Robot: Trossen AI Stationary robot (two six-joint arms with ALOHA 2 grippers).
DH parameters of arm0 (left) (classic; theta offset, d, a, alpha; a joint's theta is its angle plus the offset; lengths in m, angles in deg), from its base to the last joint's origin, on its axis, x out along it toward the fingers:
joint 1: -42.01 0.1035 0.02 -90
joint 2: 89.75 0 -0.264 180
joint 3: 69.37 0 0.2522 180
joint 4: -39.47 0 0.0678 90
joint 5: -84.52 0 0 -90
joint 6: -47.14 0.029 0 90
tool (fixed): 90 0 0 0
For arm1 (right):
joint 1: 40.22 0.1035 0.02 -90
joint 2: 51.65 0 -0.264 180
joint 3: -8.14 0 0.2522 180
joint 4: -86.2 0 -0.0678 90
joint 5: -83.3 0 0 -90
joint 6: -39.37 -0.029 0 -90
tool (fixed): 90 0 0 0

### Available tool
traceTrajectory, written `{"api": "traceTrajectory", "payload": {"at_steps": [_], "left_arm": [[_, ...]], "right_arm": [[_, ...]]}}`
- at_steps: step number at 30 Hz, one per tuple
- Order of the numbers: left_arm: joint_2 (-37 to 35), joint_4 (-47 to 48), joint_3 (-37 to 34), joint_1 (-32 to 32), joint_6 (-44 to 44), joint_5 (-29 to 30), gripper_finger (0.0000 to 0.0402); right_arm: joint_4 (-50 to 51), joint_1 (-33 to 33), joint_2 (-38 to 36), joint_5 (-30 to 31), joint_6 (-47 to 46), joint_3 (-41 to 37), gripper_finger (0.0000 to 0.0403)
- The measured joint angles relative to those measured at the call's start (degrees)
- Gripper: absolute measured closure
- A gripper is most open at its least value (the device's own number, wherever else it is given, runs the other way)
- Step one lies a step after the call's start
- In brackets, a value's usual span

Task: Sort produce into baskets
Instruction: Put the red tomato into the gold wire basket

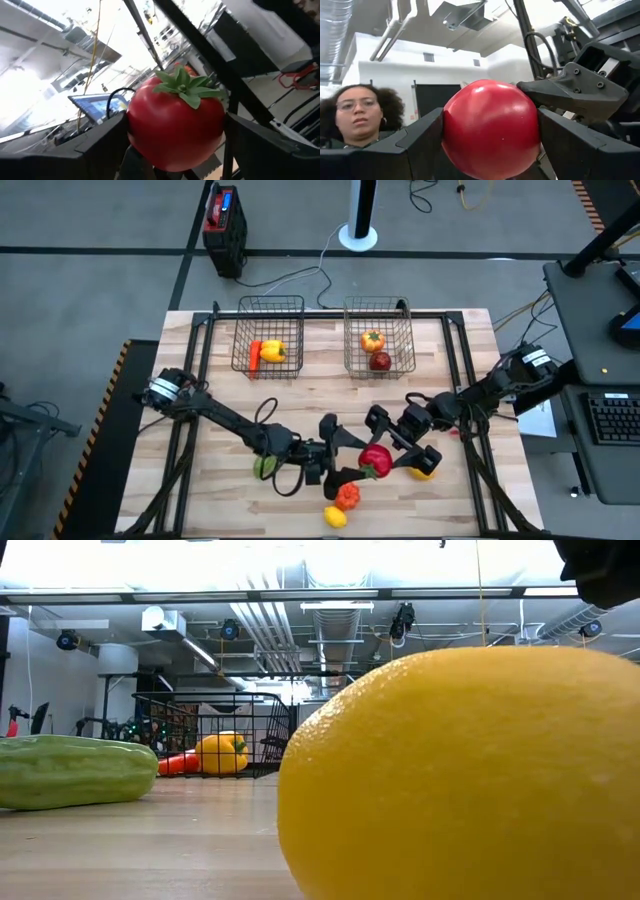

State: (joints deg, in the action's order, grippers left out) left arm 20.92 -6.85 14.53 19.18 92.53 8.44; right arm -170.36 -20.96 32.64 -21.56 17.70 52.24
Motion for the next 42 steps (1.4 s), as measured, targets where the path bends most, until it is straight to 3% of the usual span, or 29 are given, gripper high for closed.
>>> {"api": "traceTrajectory", "payload": {"at_steps": [11, 18, 22, 27, 34, 42], "left_arm": [[0.4, 1.9, 0.3, 0.3, 0.5, 3.5, 0.0050], [0.4, 1.3, 0.4, 0.1, 0.6, 2.7, 0.0047], [0.3, 1.2, 0.4, 0.1, 0.4, 3.1, 0.0061], [0.3, 1.2, 0.4, -0.2, 1.0, 3.1, 0.0114], [0.3, 1.6, 0.3, -0.7, -1.0, 3.9, 0.0116], [-0.1, 1.0, 0.3, -1.8, -3.0, 9.5, 0.0103]], "right_arm": [[4.0, -0.4, 0.4, 4.4, 0.8, 0.1, 0.0110], [4.1, -0.3, 0.2, 3.1, 1.5, 0.1, 0.0110], [4.0, -0.3, 0.2, 3.0, 1.5, 0.1, 0.0110], [3.9, -0.3, 0.2, 2.0, 1.8, 0.1, 0.0110], [6.3, -0.2, 0.2, 2.4, 2.8, 0.1, 0.0105], [8.5, -0.6, -0.7, 3.5, 1.4, 0.1, 0.0070]]}}
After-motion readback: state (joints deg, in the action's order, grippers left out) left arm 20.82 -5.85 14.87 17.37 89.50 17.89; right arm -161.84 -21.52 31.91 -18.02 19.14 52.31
